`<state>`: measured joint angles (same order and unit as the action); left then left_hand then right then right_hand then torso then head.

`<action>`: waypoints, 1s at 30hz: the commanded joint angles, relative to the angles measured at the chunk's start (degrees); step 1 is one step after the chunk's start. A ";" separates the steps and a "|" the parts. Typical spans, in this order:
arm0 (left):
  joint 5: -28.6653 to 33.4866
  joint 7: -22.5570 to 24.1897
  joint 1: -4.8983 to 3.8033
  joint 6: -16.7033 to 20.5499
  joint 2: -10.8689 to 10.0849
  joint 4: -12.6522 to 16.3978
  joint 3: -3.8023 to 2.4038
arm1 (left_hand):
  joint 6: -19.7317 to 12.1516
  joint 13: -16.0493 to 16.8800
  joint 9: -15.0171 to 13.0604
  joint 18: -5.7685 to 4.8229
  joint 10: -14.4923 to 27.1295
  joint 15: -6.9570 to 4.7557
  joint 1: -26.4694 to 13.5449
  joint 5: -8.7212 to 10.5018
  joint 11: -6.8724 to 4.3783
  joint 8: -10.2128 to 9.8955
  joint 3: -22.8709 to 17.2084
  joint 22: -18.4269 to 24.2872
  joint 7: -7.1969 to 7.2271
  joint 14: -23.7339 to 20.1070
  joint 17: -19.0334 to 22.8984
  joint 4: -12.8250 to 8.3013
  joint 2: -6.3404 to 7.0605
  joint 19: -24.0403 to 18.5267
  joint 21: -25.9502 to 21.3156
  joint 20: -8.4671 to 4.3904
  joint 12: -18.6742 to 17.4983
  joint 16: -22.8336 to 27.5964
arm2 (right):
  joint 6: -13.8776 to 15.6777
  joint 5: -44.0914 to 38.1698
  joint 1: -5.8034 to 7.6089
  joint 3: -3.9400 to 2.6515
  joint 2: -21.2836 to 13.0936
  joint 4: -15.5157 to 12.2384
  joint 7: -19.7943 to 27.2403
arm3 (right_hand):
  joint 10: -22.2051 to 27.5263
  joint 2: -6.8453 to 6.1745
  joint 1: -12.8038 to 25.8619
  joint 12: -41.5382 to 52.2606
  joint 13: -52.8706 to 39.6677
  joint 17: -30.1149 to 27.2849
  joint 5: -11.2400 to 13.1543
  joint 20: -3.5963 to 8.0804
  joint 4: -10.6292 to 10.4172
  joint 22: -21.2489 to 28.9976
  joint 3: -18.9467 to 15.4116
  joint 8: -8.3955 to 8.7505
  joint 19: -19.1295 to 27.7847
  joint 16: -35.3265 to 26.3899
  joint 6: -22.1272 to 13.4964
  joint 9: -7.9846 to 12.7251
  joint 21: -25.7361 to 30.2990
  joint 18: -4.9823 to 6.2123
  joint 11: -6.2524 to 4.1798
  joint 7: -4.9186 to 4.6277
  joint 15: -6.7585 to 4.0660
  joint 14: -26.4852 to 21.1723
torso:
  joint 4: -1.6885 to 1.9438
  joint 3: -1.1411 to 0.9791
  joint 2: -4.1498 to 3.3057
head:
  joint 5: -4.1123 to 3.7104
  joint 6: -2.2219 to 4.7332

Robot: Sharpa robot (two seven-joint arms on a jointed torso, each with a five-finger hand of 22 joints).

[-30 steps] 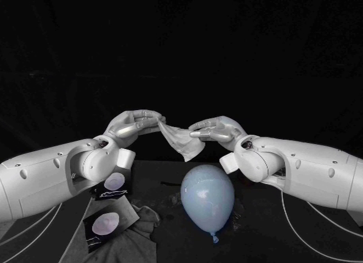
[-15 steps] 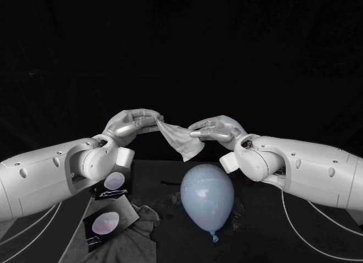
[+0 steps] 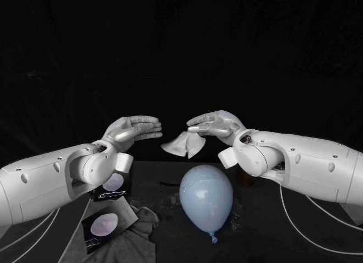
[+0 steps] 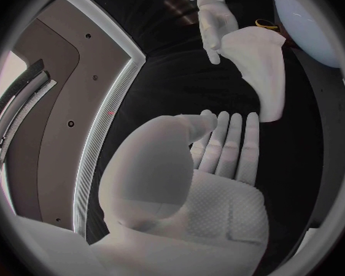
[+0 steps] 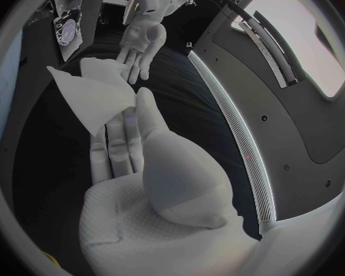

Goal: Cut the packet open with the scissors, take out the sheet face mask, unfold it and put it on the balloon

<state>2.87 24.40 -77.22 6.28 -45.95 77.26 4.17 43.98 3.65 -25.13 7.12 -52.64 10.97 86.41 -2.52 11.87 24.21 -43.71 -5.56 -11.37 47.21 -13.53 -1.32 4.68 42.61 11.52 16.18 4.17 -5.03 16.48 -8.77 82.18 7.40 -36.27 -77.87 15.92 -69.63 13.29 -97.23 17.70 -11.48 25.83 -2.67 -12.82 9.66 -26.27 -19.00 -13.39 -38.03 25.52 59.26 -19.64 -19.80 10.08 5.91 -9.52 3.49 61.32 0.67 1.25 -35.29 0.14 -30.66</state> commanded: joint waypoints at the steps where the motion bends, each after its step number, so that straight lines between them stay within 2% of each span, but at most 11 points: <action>1: 0.41 -1.01 0.59 -0.64 0.23 -0.27 -0.03 | -0.72 -0.03 0.82 0.63 0.26 -0.11 0.49 -0.27 0.25 -0.80 0.07 -0.27 -2.04 0.59 0.14 -1.07 0.14 0.51 0.67 -0.14 -0.20 -0.25 | -0.01 -0.62 0.35 -0.08 0.13 0.02 0.35 | -0.05 2.04 0.18 0.19 -3.82 0.10 -0.17 -0.05 7.29 -0.40 8.04 0.25 0.65 -0.11 0.44 0.15 -0.41 0.54 -0.46 -0.08 -0.05 0.21 | 0.00 0.01 -0.08 | -0.17 0.06; 9: 0.41 -1.38 2.28 -2.19 0.34 -1.54 -0.01 | -1.37 -0.04 2.96 0.40 0.34 0.20 2.44 -0.25 0.57 -2.64 -1.39 -1.08 -1.20 0.06 0.84 -4.94 -0.09 -0.51 2.01 -0.28 -0.19 0.50 | -0.54 -1.14 0.97 -0.12 0.38 0.63 -1.08 | -0.05 1.95 0.30 0.18 -3.93 0.16 -0.17 -0.04 7.29 -0.73 8.28 0.29 0.84 -0.10 0.48 0.20 -0.68 0.56 -0.46 -0.08 -0.04 0.27 | 0.02 0.02 -0.03 | -0.18 0.11; 13: 0.41 -1.30 2.86 -2.98 0.39 -2.64 0.00 | -1.55 -0.03 4.71 -0.91 0.70 0.70 1.17 -0.26 1.18 -3.94 -4.22 -0.23 -0.38 -0.87 1.68 -7.11 0.19 -8.49 0.03 0.23 -0.24 1.21 | -0.99 -1.51 1.14 -0.13 0.43 0.77 -1.93 | -0.06 1.87 0.41 0.18 -4.01 0.23 -0.17 -0.01 7.29 -1.01 8.48 0.31 0.94 -0.05 0.53 0.24 -0.93 0.57 -0.48 -0.06 -0.05 0.38 | 0.00 0.00 -0.02 | -0.14 0.08; 16: 0.44 -1.58 3.39 -3.52 0.54 -3.59 0.04 | -2.00 -0.01 5.64 -2.13 0.79 0.86 -1.44 -0.25 1.38 -4.63 -5.76 0.92 -0.24 -1.95 2.27 -7.57 1.48 -14.59 -2.21 0.48 -0.18 1.34 | -1.77 -1.83 1.25 -0.13 0.44 0.75 -2.62 | -0.06 1.82 0.49 0.17 -4.07 0.27 -0.17 -0.01 7.29 -1.23 8.64 0.32 1.01 -0.02 0.56 0.27 -1.13 0.56 -0.49 -0.05 -0.09 0.44 | 0.00 0.00 -0.02 | -0.05 0.08; 19: 0.93 -2.27 4.12 -4.08 0.79 -4.19 0.13 | -2.29 0.01 5.99 -2.73 1.00 1.07 -9.03 -0.20 1.69 -4.61 -1.56 1.54 0.07 -3.19 2.73 -3.03 4.09 -16.00 -3.11 0.52 -0.21 1.38 | -2.64 -2.14 1.34 -0.13 0.47 0.66 -3.16 | -0.06 1.73 0.60 0.14 -4.17 0.32 -0.17 -0.02 7.29 -1.55 8.91 0.37 1.20 -0.03 0.58 0.33 -1.40 0.54 -0.50 -0.04 -0.12 0.48 | 0.01 0.01 -0.03 | -0.01 0.09; 21: 1.45 -3.01 4.72 -4.60 1.20 -4.63 0.18 | -2.58 0.03 6.11 -2.64 1.10 1.01 -11.30 -0.19 1.66 -4.49 1.29 1.75 0.33 -3.42 2.87 -0.92 4.70 -15.58 -3.22 0.51 -0.18 1.32 | -3.18 -2.36 1.38 -0.13 0.53 0.55 -3.45 | -0.04 1.69 0.64 0.11 -4.21 0.35 -0.17 -0.03 7.29 -1.70 9.03 0.40 1.29 -0.03 0.58 0.36 -1.52 0.53 -0.50 -0.04 -0.14 0.49 | 0.00 0.02 -0.04 | 0.08 0.09; 22: 1.74 -3.41 5.07 -4.85 1.51 -4.92 0.22 | -2.90 0.03 6.24 -2.39 1.28 1.06 -14.74 -0.20 1.76 -4.55 4.13 1.72 -0.05 -3.44 2.92 2.02 5.30 -14.36 -2.91 0.44 -0.22 1.28 | -3.40 -2.46 1.40 -0.13 0.60 0.52 -3.56 | -0.04 1.66 0.66 0.11 -4.24 0.36 -0.17 -0.04 7.30 -1.76 9.10 0.41 1.35 -0.03 0.59 0.37 -1.56 0.52 -0.51 -0.04 -0.15 0.50 | 0.02 0.03 -0.06 | 0.10 0.12; 24: 2.22 -4.49 5.99 -5.29 2.42 -5.61 0.31 | -3.99 0.06 6.63 -1.03 1.81 1.04 -18.53 -0.23 1.76 -4.84 9.31 1.39 0.96 -3.37 3.00 6.98 5.98 -9.19 -1.44 0.39 -0.25 1.18 | -3.76 -2.63 1.45 -0.13 0.80 0.49 -3.74 | -0.04 1.62 0.71 0.08 -4.31 0.38 -0.17 -0.06 7.29 -1.93 9.26 0.45 1.49 -0.05 0.59 0.41 -1.69 0.52 -0.51 -0.04 -0.15 0.50 | 0.04 0.02 -0.05 | 0.03 0.12; 26: 2.45 -5.21 6.68 -5.63 3.27 -6.27 0.35 | -4.48 0.08 6.89 -0.19 2.06 0.99 -19.61 -0.25 1.68 -4.83 12.83 1.64 1.26 -3.45 3.11 10.58 5.96 -6.95 -1.23 0.45 -0.17 1.15 | -3.93 -2.73 1.51 -0.13 0.87 0.43 -3.82 | -0.03 1.60 0.74 0.07 -4.34 0.39 -0.17 -0.06 7.29 -2.00 9.33 0.46 1.54 -0.06 0.59 0.42 -1.74 0.52 -0.50 -0.05 -0.15 0.50 | 0.03 0.06 -0.03 | 0.16 0.09; 27: 2.52 -5.40 6.96 -5.76 3.71 -6.60 0.36 | -4.63 0.09 6.98 -0.11 2.09 0.99 -19.18 -0.21 1.66 -4.80 13.98 1.88 1.31 -3.39 3.12 11.36 6.17 -7.09 -1.53 0.49 -0.13 1.13 | -3.99 -2.76 1.54 -0.13 0.90 0.40 -3.84 | -0.03 1.60 0.74 0.07 -4.34 0.39 -0.17 -0.06 7.29 -2.00 9.33 0.46 1.54 -0.06 0.59 0.42 -1.74 0.52 -0.50 -0.05 -0.15 0.50 | 0.03 0.05 -0.03 | 0.18 0.12; 30: 2.70 -5.62 7.75 -6.25 5.33 -7.90 0.37 | -4.80 0.12 7.23 -0.92 1.97 0.83 -17.46 -0.24 1.33 -4.50 17.49 2.65 1.21 -3.38 3.24 14.12 6.10 -11.12 -3.70 0.56 0.05 1.11 | -4.23 -2.86 1.72 -0.13 0.96 0.25 -3.91 | -0.03 1.54 0.80 0.05 -4.42 0.42 -0.17 -0.07 7.30 -2.17 9.50 0.49 1.68 -0.07 0.61 0.45 -1.87 0.53 -0.50 -0.05 -0.15 0.50 | -0.03 0.06 -0.07 | 0.17 0.18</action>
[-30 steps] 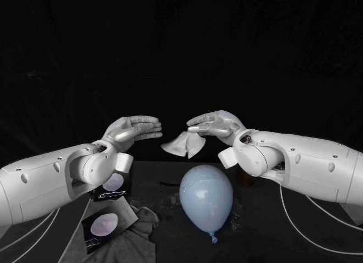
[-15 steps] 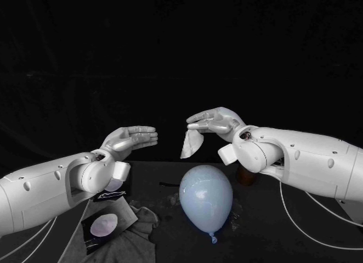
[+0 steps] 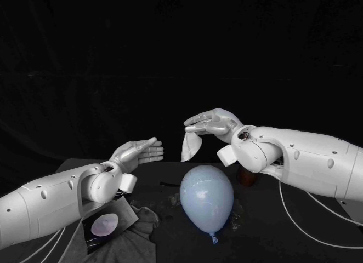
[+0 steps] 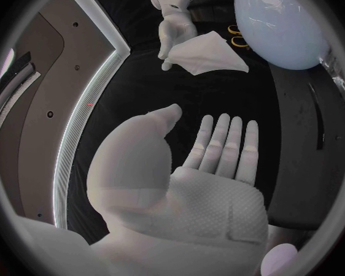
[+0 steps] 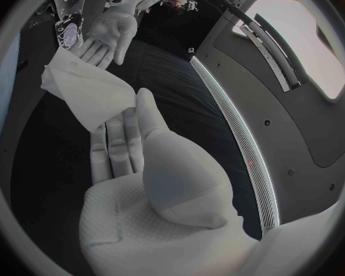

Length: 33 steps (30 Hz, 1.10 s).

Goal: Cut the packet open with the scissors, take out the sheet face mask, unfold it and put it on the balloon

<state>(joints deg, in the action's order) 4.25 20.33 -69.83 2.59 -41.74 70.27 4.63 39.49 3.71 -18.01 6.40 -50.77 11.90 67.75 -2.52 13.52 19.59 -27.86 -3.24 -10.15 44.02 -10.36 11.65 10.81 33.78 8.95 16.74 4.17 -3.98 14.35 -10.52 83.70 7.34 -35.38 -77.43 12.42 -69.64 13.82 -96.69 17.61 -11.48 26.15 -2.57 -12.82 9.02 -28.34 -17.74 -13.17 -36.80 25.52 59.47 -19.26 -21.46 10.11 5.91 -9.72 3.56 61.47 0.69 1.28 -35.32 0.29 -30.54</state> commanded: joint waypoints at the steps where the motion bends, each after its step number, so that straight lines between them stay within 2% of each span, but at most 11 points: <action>1: 1.35 -1.56 0.53 -2.74 1.61 -1.37 -0.09 | -0.31 0.07 0.23 -1.72 -0.14 -0.07 2.16 -0.23 -0.38 0.29 3.17 0.65 -0.11 -0.40 0.17 2.15 -0.02 -6.74 -2.96 0.02 0.19 0.11 | -2.19 -1.13 0.24 -0.07 0.08 -0.25 -0.43 | -0.01 1.01 0.25 0.13 -4.42 0.09 -0.27 -0.08 7.93 -0.10 8.25 0.27 0.45 -0.07 0.40 0.08 -0.20 0.50 -0.50 0.16 -0.21 0.35 | -0.11 0.05 -0.05 | 0.12 0.08; 4: 1.55 -1.50 0.90 -3.42 3.28 -3.05 -0.10 | -0.61 0.02 0.49 -2.76 0.07 -0.09 3.92 -0.22 -0.96 0.42 5.70 0.60 -0.23 -3.04 0.87 3.55 -0.05 -8.22 -3.73 0.07 0.07 0.51 | -2.50 -1.18 0.36 -0.07 0.20 -0.46 -0.47 | -0.02 0.95 0.31 0.11 -4.50 0.12 -0.27 -0.08 7.93 -0.28 8.43 0.30 0.58 -0.08 0.42 0.11 -0.34 0.50 -0.50 0.16 -0.21 0.36 | -0.12 0.06 -0.04 | 0.27 0.12; 9: 2.04 -1.32 1.19 -5.29 6.17 -6.09 -0.16 | -1.60 -0.05 0.96 -2.70 1.88 0.71 5.34 -0.22 -2.62 0.52 11.09 0.46 -0.39 -7.37 1.97 5.02 -0.41 -7.43 -3.76 0.03 -0.42 0.79 | -3.17 -1.33 0.48 -0.07 0.57 -0.89 -0.57 | -0.01 0.81 0.45 0.05 -4.67 0.18 -0.26 -0.12 7.93 -0.63 8.82 0.36 0.86 -0.12 0.46 0.18 -0.60 0.50 -0.50 0.16 -0.22 0.36 | -0.07 -0.02 -0.04 | 0.50 0.10; 16: 2.24 -2.37 1.31 -8.75 9.41 -9.15 -0.22 | -2.92 0.00 1.57 -2.64 3.38 1.13 5.29 -0.25 -2.78 0.88 20.56 0.56 -0.21 -8.52 2.42 5.35 -4.25 -8.40 -4.36 0.02 -0.27 0.61 | -3.81 -1.59 0.62 -0.07 0.88 -1.51 -0.68 | 0.01 0.66 0.61 -0.02 -4.85 0.24 -0.26 -0.15 7.94 -1.00 9.27 0.42 1.17 -0.15 0.50 0.26 -0.86 0.50 -0.49 0.15 -0.21 0.36 | -0.15 0.08 -0.08 | 0.56 0.09; 19: 2.36 -3.03 1.32 -10.75 10.26 -9.90 -0.26 | -3.58 0.00 1.88 -2.65 3.79 1.05 2.50 -0.23 -2.19 0.99 24.23 0.57 -0.42 -8.99 2.62 5.27 -7.06 -8.58 -4.53 0.03 -0.27 0.64 | -3.94 -1.64 0.72 -0.07 0.97 -1.63 -0.70 | 0.01 0.66 0.61 -0.02 -4.85 0.24 -0.26 -0.15 7.94 -1.00 9.27 0.42 1.17 -0.15 0.50 0.26 -0.86 0.50 -0.49 0.15 -0.21 0.36 | -0.13 0.09 -0.08 | 0.58 0.01; 20: 2.82 -3.67 1.32 -12.59 10.70 -10.31 -0.29 | -3.80 0.03 2.03 -2.56 3.67 0.90 0.18 -0.23 -2.00 1.12 25.78 0.47 -0.61 -8.33 2.53 5.29 -8.73 -7.85 -4.39 0.03 -0.15 0.47 | -4.00 -1.66 0.78 -0.07 1.04 -1.65 -0.72 | 0.01 0.57 0.70 -0.05 -4.94 0.29 -0.26 -0.17 7.93 -1.18 9.51 0.44 1.32 -0.15 0.52 0.29 -0.98 0.50 -0.49 0.15 -0.22 0.38 | -0.08 0.06 -0.08 | 0.57 -0.01; 23: 4.39 -5.21 1.33 -16.46 11.43 -10.89 -0.33 | -4.38 0.07 2.24 -1.79 3.09 0.02 -4.35 -0.19 -1.29 1.21 27.79 -0.18 -2.84 -4.99 1.88 5.26 -11.69 -2.37 -2.97 -0.11 0.07 -0.26 | -4.07 -1.68 0.84 -0.07 1.16 -1.62 -0.73 | 0.01 0.57 0.70 -0.05 -4.94 0.29 -0.26 -0.17 7.93 -1.18 9.51 0.44 1.32 -0.15 0.52 0.29 -0.98 0.50 -0.49 0.15 -0.22 0.38 | 0.00 0.00 -0.04 | 0.62 -0.05; 24: 4.87 -5.70 1.33 -17.68 11.61 -11.01 -0.34 | -4.19 0.11 2.22 -1.11 2.47 -0.07 -6.60 -0.16 -0.88 1.54 28.66 -0.66 -3.41 -1.75 1.20 5.31 -13.52 2.07 -1.83 -0.18 0.28 -0.95 | -4.08 -1.69 0.85 -0.07 1.19 -1.61 -0.72 | 0.01 0.48 0.80 -0.09 -5.05 0.33 -0.26 -0.17 7.93 -1.40 9.80 0.48 1.45 -0.15 0.55 0.33 -1.15 0.52 -0.49 0.14 -0.21 0.41 | -0.03 0.03 -0.04 | 0.64 -0.07; 27: 6.57 -7.52 1.33 -22.08 12.02 -11.16 -0.37 | -3.37 0.19 2.09 0.66 0.75 -0.71 -10.09 -0.17 -0.60 2.40 30.81 -1.31 -4.27 3.58 0.06 5.22 -16.06 8.94 0.13 -0.32 0.82 -3.03 | -4.10 -1.70 0.90 -0.07 1.23 -1.54 -0.73 | 0.01 0.48 0.80 -0.09 -5.05 0.33 -0.26 -0.17 7.93 -1.40 9.80 0.48 1.45 -0.15 0.55 0.33 -1.15 0.52 -0.49 0.14 -0.21 0.41 | -0.09 0.07 -0.09 | 0.65 -0.03; 30: 7.66 -8.97 1.33 -25.93 12.12 -11.15 -0.40 | -1.70 0.26 1.87 3.27 -1.75 -1.69 -13.31 -0.17 -1.27 3.64 33.59 -1.53 -4.75 6.75 -0.66 5.21 -18.72 12.80 1.60 -0.40 1.48 -4.58 | -4.11 -1.73 0.93 -0.07 1.20 -1.41 -0.75 | 0.00 0.32 0.96 -0.14 -5.20 0.40 -0.26 -0.18 7.93 -1.71 10.24 0.52 1.64 -0.17 0.59 0.38 -1.39 0.53 -0.49 0.15 -0.20 0.41 | -0.09 0.09 -0.09 | 0.69 -0.08; 33: 8.35 -9.87 1.34 -28.34 12.00 -11.13 -0.42 | 0.56 0.37 1.68 4.28 -4.68 -2.83 -15.39 -0.17 -2.17 4.80 35.98 -1.69 -4.18 10.54 -1.66 5.27 -20.90 16.64 2.94 -0.69 2.29 -6.47 | -4.09 -1.86 0.95 -0.07 1.12 -1.23 -0.77 | 0.00 0.32 0.96 -0.14 -5.20 0.40 -0.26 -0.18 7.93 -1.71 10.24 0.52 1.64 -0.17 0.59 0.38 -1.39 0.53 -0.49 0.15 -0.20 0.41 | -0.03 0.01 -0.04 | 0.62 -0.15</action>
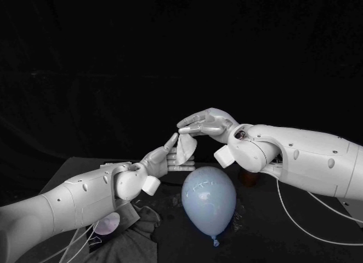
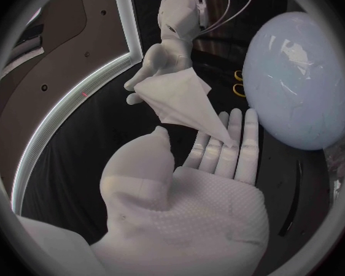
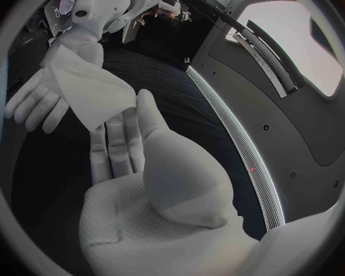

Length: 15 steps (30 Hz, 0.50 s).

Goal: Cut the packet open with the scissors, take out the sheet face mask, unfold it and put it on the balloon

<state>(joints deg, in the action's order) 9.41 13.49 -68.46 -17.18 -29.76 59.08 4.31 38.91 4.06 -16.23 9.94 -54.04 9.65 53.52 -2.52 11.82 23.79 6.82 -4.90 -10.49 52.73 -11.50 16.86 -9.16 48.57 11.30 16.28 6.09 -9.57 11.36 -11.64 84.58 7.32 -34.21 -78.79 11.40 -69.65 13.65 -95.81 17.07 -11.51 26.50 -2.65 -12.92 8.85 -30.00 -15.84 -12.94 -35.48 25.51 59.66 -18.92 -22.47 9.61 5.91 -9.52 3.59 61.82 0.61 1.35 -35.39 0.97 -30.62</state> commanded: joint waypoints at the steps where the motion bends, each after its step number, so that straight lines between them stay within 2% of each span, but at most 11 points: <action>1: 3.44 -3.26 -0.03 -9.18 -0.06 0.06 -0.10 | 1.92 0.10 -0.20 0.76 -2.35 -0.91 -1.49 -0.16 -0.76 0.98 1.79 -0.05 -3.64 2.91 -0.82 0.15 -1.49 2.67 0.85 -0.45 0.67 -1.42 | -1.08 -0.79 0.07 -0.06 -0.08 0.23 0.22 | 0.00 0.48 0.09 0.40 -5.17 0.05 -0.18 -0.08 8.10 -0.05 8.34 0.29 0.32 -0.17 0.40 0.04 -0.38 1.03 -0.49 -0.05 -0.24 0.07 | 0.07 -0.07 0.06 | -0.04 -0.11; 5: 3.94 -3.28 -0.03 -10.42 -0.39 0.06 -0.11 | 5.56 0.31 -0.42 0.78 -6.86 -2.47 -1.55 -0.21 -2.11 2.29 5.00 0.35 -2.45 7.07 -2.39 0.04 -4.17 5.99 1.33 -1.58 1.52 -3.46 | -1.05 -0.92 0.10 -0.06 -0.30 0.55 0.12 | 0.00 0.48 0.09 0.40 -5.17 0.05 -0.18 -0.08 8.10 -0.05 8.34 0.29 0.32 -0.17 0.40 0.04 -0.38 1.03 -0.49 -0.05 -0.24 0.07 | 0.04 -0.06 0.10 | -0.07 -0.13; 8: 4.12 -2.49 -0.03 -10.26 -0.74 0.10 -0.13 | 8.20 0.61 -0.70 0.73 -10.27 -3.60 -0.62 -0.19 -3.38 3.14 7.14 0.41 -1.34 9.41 -3.80 0.06 -5.83 8.29 1.86 -2.48 2.21 -4.82 | -0.99 -1.10 0.13 -0.05 -0.56 0.76 0.00 | 0.00 0.48 0.09 0.40 -5.17 0.05 -0.18 -0.08 8.10 -0.05 8.34 0.29 0.32 -0.17 0.40 0.04 -0.38 1.03 -0.49 -0.05 -0.24 0.07 | 0.02 -0.03 0.11 | 0.01 -0.18; 10: 4.18 -1.81 -0.03 -9.84 -1.00 0.13 -0.13 | 9.01 0.69 -0.77 0.70 -11.47 -3.98 0.20 -0.23 -3.73 3.28 8.18 0.50 -0.91 10.04 -4.60 0.00 -6.60 9.01 1.93 -2.77 2.32 -5.37 | -0.95 -1.26 0.15 -0.04 -0.80 0.83 -0.11 | 0.00 0.48 0.09 0.40 -5.17 0.05 -0.18 -0.08 8.10 -0.05 8.34 0.29 0.32 -0.17 0.40 0.04 -0.38 1.03 -0.49 -0.05 -0.24 0.07 | 0.01 -0.03 0.10 | -0.09 -0.15; 11: 4.21 -1.37 -0.03 -9.50 -1.16 0.13 -0.14 | 9.19 0.68 -0.75 0.68 -11.76 -4.02 0.77 -0.23 -3.83 3.23 8.60 0.60 -0.80 9.92 -4.91 -0.03 -6.93 9.08 1.82 -2.81 2.23 -5.43 | -0.92 -1.34 0.16 -0.04 -0.99 0.85 -0.19 | 0.00 0.48 0.09 0.40 -5.17 0.05 -0.18 -0.08 8.10 -0.05 8.34 0.29 0.32 -0.17 0.40 0.04 -0.38 1.03 -0.49 -0.05 -0.24 0.07 | 0.01 -0.03 0.10 | -0.09 -0.15; 12: 4.24 -0.83 -0.03 -8.97 -1.41 0.12 -0.14 | 9.27 0.58 -0.69 0.61 -11.84 -3.87 1.96 -0.24 -3.81 3.04 9.09 0.84 -0.73 9.04 -5.26 -0.05 -7.32 8.65 1.35 -2.65 1.90 -5.12 | -0.89 -1.42 0.16 -0.04 -1.20 0.83 -0.27 | -0.02 -0.12 0.57 0.24 -5.61 0.23 -0.17 -0.11 8.11 -0.87 9.76 0.39 0.84 -0.22 0.52 0.19 -0.99 1.03 -0.50 -0.04 -0.26 0.11 | 0.01 -0.03 0.10 | -0.09 -0.15; 15: 4.26 -0.19 -0.03 -7.98 -1.85 0.09 -0.15 | 9.37 0.29 -0.57 0.22 -11.16 -3.02 4.25 -0.24 -3.31 2.68 9.71 1.27 -0.97 5.66 -5.49 -0.06 -7.52 5.91 -0.55 -1.58 0.89 -3.54 | -0.81 -1.56 0.21 -0.03 -1.84 0.69 -0.47 | -0.02 -0.12 0.57 0.24 -5.61 0.23 -0.17 -0.11 8.11 -0.87 9.76 0.39 0.84 -0.22 0.52 0.19 -0.99 1.03 -0.50 -0.04 -0.26 0.11 | 0.09 -0.05 0.08 | -0.17 -0.24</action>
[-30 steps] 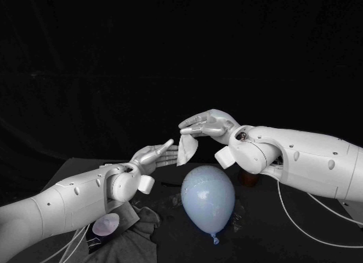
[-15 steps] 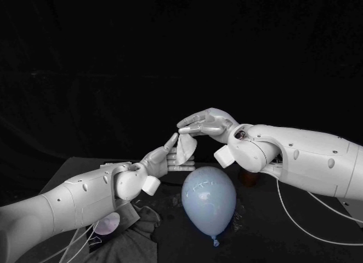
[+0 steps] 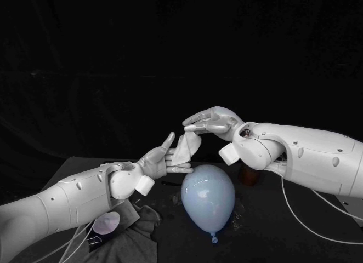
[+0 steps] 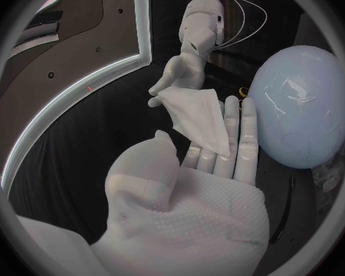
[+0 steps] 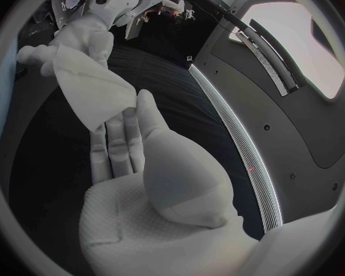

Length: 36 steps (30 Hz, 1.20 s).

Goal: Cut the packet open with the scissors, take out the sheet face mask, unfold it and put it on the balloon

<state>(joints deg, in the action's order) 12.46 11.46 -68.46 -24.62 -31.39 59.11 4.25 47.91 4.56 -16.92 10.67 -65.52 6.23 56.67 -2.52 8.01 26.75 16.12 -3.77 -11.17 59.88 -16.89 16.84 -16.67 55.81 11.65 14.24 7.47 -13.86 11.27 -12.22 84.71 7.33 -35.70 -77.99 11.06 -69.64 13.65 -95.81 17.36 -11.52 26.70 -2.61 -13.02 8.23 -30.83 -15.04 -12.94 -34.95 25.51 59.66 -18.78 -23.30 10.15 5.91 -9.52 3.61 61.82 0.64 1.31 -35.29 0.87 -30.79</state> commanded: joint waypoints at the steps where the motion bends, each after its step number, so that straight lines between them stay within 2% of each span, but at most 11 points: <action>1: 1.20 1.98 -0.03 -0.20 -0.39 0.04 -0.08 | 0.27 -0.35 0.21 -0.66 0.90 0.78 3.00 -0.26 0.74 -0.51 0.39 0.18 -0.54 -2.70 -0.18 -0.49 0.16 -2.85 -1.86 1.07 -1.00 1.33 | -0.70 -1.02 0.10 -0.04 -0.56 -0.19 -0.19 | -0.02 -0.11 0.57 -0.04 -5.60 0.03 -0.21 -0.01 8.73 -0.05 8.97 0.39 0.31 -0.22 0.53 0.05 -0.16 0.49 -0.50 -0.04 -0.28 0.10 | 0.06 -0.01 -0.01 | -0.11 -0.08; 4: 0.98 2.11 -0.03 0.34 -0.81 0.03 -0.09 | 0.01 -0.48 0.43 -0.39 2.01 1.32 9.75 -0.23 1.19 -1.16 1.14 0.05 -0.89 -4.31 -0.81 -1.28 1.34 -4.89 -3.18 2.08 -2.08 2.01 | -0.64 -1.07 0.13 -0.03 -0.96 -0.30 -0.28 | -0.05 -0.60 1.00 -0.16 -5.90 0.17 -0.21 -0.01 8.73 -0.58 10.15 0.45 0.59 -0.23 0.61 0.14 -0.55 0.51 -0.50 -0.04 -0.28 0.18 | 0.05 -0.03 0.00 | -0.11 -0.08; 8: 0.13 2.00 -0.03 0.10 -1.09 0.18 -0.08 | 0.36 -0.37 0.55 -0.37 2.03 1.31 18.08 -0.18 1.12 -1.53 2.02 -0.13 -0.63 -4.83 -1.70 -2.82 2.85 -5.79 -3.76 2.28 -2.44 2.14 | -0.55 -1.08 0.15 -0.03 -1.10 -0.17 -0.37 | -0.05 -0.60 1.00 -0.16 -5.90 0.17 -0.21 -0.01 8.73 -0.58 10.15 0.45 0.59 -0.23 0.61 0.14 -0.55 0.51 -0.50 -0.04 -0.28 0.18 | 0.07 -0.02 -0.03 | -0.06 -0.08; 9: -0.07 1.96 -0.03 0.00 -1.13 0.24 -0.08 | 0.39 -0.38 0.58 -0.37 2.13 1.33 19.55 -0.22 1.07 -1.61 2.20 -0.15 -0.55 -4.96 -1.81 -3.28 3.29 -5.81 -3.78 2.28 -2.53 2.19 | -0.54 -1.08 0.15 -0.03 -1.10 -0.14 -0.39 | -0.14 -2.95 3.32 -0.65 -6.95 0.64 -0.16 -0.07 8.73 -2.06 16.44 0.62 1.41 -0.36 0.81 0.45 -1.49 0.54 -0.49 -0.06 -0.25 0.27 | 0.07 -0.01 -0.03 | -0.06 -0.08; 10: -0.36 1.95 -0.03 -0.11 -1.15 0.31 -0.08 | 0.48 -0.39 0.62 -0.37 2.26 1.33 22.15 -0.24 1.00 -1.71 2.38 -0.17 -0.41 -5.13 -2.00 -4.30 4.00 -5.83 -3.80 2.28 -2.67 2.26 | -0.54 -1.08 0.16 -0.02 -1.11 -0.10 -0.42 | -0.17 -3.58 3.94 -0.78 -7.24 0.76 -0.15 -0.09 8.73 -2.46 18.14 0.67 1.63 -0.40 0.86 0.54 -1.75 0.55 -0.49 -0.07 -0.24 0.30 | 0.08 -0.01 -0.04 | -0.03 -0.08; 13: -1.35 2.03 -0.04 -0.39 -1.19 0.56 -0.08 | 0.75 -0.41 0.82 -0.39 2.47 1.29 26.94 -0.25 0.87 -2.03 2.76 -0.19 -0.10 -5.39 -2.36 -6.04 4.75 -5.89 -3.87 2.30 -2.89 2.38 | -0.59 -1.07 0.16 -0.02 -1.10 0.04 -0.56 | -0.17 -3.58 3.94 -0.78 -7.24 0.76 -0.15 -0.09 8.73 -2.46 18.14 0.67 1.63 -0.40 0.86 0.54 -1.75 0.55 -0.49 -0.07 -0.24 0.30 | 0.01 -0.03 -0.06 | 0.03 -0.14; 16: -2.57 2.34 -0.04 -0.44 -1.20 0.82 -0.09 | 1.33 -0.48 1.02 -0.43 2.78 1.18 33.66 -0.26 0.57 -2.27 3.01 -0.17 0.42 -5.59 -2.72 -9.58 6.33 -6.07 -4.02 2.32 -3.16 2.49 | -0.68 -1.09 0.17 0.01 -1.03 0.26 -0.79 | -0.17 -3.58 3.94 -0.78 -7.24 0.76 -0.15 -0.09 8.73 -2.46 18.14 0.67 1.63 -0.40 0.86 0.54 -1.75 0.55 -0.49 -0.07 -0.24 0.30 | -0.01 -0.01 -0.06 | 0.09 -0.15; 23: -4.90 3.37 -0.04 1.50 -1.18 1.45 -0.09 | 3.57 -0.68 1.62 -0.39 2.62 0.88 41.87 -0.27 0.29 -2.84 3.82 -0.23 1.02 -5.10 -3.60 -12.96 4.45 -5.97 -4.05 2.28 -3.42 2.14 | -1.12 -1.22 0.16 0.14 -0.68 0.73 -1.34 | -0.17 -3.58 3.94 -0.78 -7.24 0.76 -0.15 -0.09 8.73 -2.46 18.14 0.67 1.63 -0.40 0.86 0.54 -1.75 0.55 -0.49 -0.07 -0.24 0.30 | 0.04 -0.06 -0.04 | 0.13 -0.23; 24: -5.01 3.51 -0.04 1.90 -1.17 1.50 -0.09 | 3.70 -0.70 1.66 -0.39 2.61 0.89 42.06 -0.27 0.30 -2.88 3.97 -0.23 1.02 -5.10 -3.64 -13.00 4.28 -5.97 -4.05 2.28 -3.44 2.13 | -1.17 -1.25 0.16 0.15 -0.68 0.75 -1.38 | -0.67 -14.09 15.54 -0.55 -11.43 3.40 -0.14 0.10 8.24 -7.81 47.10 -1.21 3.51 0.88 0.77 -0.84 -5.57 0.47 -0.65 0.08 -0.46 0.66 | 0.03 -0.05 -0.03 | 0.17 -0.22; 29: -5.50 4.84 -0.05 5.47 -1.05 1.65 -0.10 | 5.45 -0.69 1.63 -0.27 1.34 0.56 45.21 -0.32 -0.18 -2.66 2.64 -0.30 1.44 -4.49 -4.08 -13.41 -0.48 -5.80 -3.96 2.15 -3.11 1.77 | -1.54 -1.56 0.16 0.22 -0.79 0.78 -1.79 | -0.67 -14.09 15.54 -0.55 -11.43 3.40 -0.14 0.10 8.24 -7.81 47.10 -1.21 3.51 0.88 0.77 -0.84 -5.57 0.47 -0.65 0.08 -0.46 0.66 | -0.02 -0.02 -0.01 | 0.18 -0.23; 36: -5.56 6.31 -0.09 9.64 -1.36 1.92 -0.10 | 4.85 -0.83 1.40 -0.22 0.64 0.31 45.84 -0.30 -0.37 -2.76 -2.15 -0.38 1.56 -3.88 -4.26 -10.52 -0.23 -5.40 -3.67 2.02 -3.28 1.57 | -2.08 -3.13 0.14 0.38 -1.18 0.69 -2.94 | -0.67 -14.09 15.54 -0.55 -11.43 3.40 -0.14 0.10 8.24 -7.81 47.10 -1.21 3.51 0.88 0.77 -0.84 -5.57 0.47 -0.65 0.08 -0.46 0.66 | 0.01 -0.04 0.01 | 0.11 -0.22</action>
<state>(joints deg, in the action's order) 7.54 15.36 -68.46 -18.57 -32.69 60.80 4.23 52.94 3.78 -15.49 10.62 -64.53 6.56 102.65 -2.66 7.58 24.15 14.17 -4.08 -9.63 55.70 -21.10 6.43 -10.20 50.27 7.87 16.27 4.16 -11.99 10.63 -13.52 84.83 7.72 -36.81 -77.24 8.92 -69.97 0.58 -82.13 16.92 -22.47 29.75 -2.65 -12.92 10.33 -37.93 22.03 -13.72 -31.99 25.86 60.14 -19.39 -28.27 9.70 5.92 -9.46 3.57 62.47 0.63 1.27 -35.30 1.05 -31.01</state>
